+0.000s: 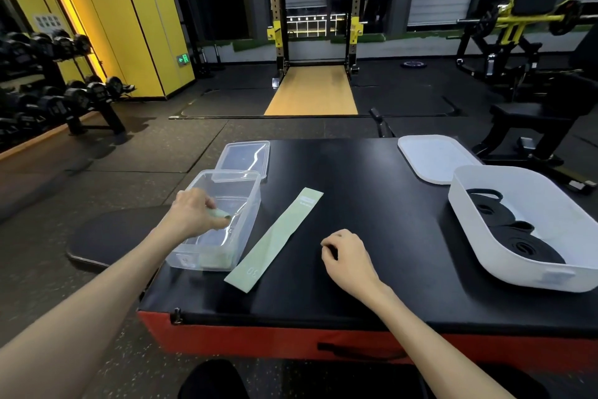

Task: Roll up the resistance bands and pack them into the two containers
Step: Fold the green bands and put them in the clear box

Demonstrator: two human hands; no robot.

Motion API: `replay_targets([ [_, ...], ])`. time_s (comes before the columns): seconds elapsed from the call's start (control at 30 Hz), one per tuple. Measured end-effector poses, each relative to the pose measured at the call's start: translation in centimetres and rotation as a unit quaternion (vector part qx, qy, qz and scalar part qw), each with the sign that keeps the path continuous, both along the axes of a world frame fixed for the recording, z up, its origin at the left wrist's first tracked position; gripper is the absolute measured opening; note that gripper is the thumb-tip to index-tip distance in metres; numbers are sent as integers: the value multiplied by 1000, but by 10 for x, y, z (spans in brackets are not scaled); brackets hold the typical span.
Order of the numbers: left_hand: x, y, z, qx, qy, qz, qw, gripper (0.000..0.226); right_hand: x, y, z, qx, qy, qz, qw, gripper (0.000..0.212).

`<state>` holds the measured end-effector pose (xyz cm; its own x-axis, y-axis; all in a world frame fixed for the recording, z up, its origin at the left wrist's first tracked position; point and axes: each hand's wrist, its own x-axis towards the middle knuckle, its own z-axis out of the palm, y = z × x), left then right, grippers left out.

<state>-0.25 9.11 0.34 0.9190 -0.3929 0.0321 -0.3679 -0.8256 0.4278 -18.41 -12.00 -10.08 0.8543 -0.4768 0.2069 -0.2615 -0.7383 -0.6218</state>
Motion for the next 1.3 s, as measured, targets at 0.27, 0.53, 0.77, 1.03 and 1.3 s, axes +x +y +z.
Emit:
replay_targets([
  [0.27, 27, 9, -2, 146, 34, -45, 988, 32, -2, 2, -10, -41, -38, 2, 998, 23],
  [0.53, 17, 9, -14, 86, -11, -38, 996, 33, 4, 8, -16, -165, -47, 26, 985, 22],
  [0.77, 16, 14, -14, 94, 11, -25, 995, 30, 2, 8, -17, -169, -13, 46, 984, 33],
  [1.03, 12, 8, -18, -5, -3, -5, 1000, 46, 3, 9, -16, -164, -12, 38, 986, 28],
  [1.3, -5, -13, -19, -120, -57, -29, 991, 57, 29, 25, 26, 81, -26, 48, 995, 19],
])
